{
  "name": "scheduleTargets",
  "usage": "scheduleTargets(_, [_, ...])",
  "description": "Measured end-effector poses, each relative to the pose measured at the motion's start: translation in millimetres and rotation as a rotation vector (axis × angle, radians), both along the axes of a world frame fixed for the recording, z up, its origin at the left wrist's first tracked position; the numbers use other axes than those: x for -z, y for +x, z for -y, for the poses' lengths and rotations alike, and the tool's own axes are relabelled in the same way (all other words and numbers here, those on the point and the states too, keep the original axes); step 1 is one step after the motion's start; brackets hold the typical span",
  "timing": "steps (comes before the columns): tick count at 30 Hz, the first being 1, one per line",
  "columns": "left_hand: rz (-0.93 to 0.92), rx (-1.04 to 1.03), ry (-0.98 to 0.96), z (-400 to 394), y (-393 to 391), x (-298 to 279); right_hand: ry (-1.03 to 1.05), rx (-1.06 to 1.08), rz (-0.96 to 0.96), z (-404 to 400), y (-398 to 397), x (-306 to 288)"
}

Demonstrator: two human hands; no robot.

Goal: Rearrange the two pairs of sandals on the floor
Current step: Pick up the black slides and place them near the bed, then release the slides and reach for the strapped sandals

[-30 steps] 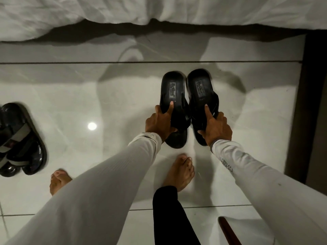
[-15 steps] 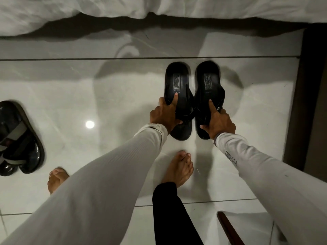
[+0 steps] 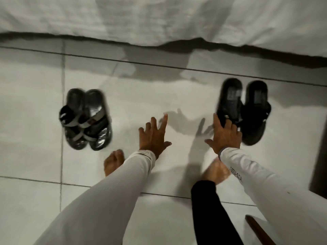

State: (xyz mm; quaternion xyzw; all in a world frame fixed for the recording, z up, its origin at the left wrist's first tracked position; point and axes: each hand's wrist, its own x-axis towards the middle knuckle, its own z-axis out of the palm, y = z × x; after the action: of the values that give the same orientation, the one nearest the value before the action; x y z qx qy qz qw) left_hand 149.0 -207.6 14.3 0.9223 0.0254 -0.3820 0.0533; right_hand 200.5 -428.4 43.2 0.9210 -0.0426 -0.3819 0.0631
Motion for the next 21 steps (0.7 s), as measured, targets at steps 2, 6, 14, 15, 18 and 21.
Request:
scheduleTargets(2, [0.035, 0.001, 0.056, -68.0, -13.3, -10.6, 0.05, -0.037, -0.018, -62.3, -7.5, -2.5])
scheduleTargets(6, [0.081, -0.001, 0.148, -197.6, -31.3, -20.4, 0.189, -0.093, -0.028, -192.4, -27.6, 4.4])
scheduleTargets(14, [0.011, -0.203, 0.18, -362.1, -59.5, 8.8, 0.354, -0.371, 0.045, -390.4, -66.3, 49.9])
scheduleTargets(15, [-0.038, -0.245, 0.159, -372.1, -60.1, 17.2, 0.355, -0.421, 0.035, -404.9, -70.3, 59.5])
scheduleTargets(18, [-0.182, -0.353, 0.016, -382.6, -57.2, 42.6, 0.347, -0.531, 0.024, -427.0, -81.3, 90.1])
scheduleTargets(21, [-0.184, -0.359, -0.036, -372.6, -53.2, 59.2, 0.321, -0.548, 0.059, -429.0, -83.9, 108.1])
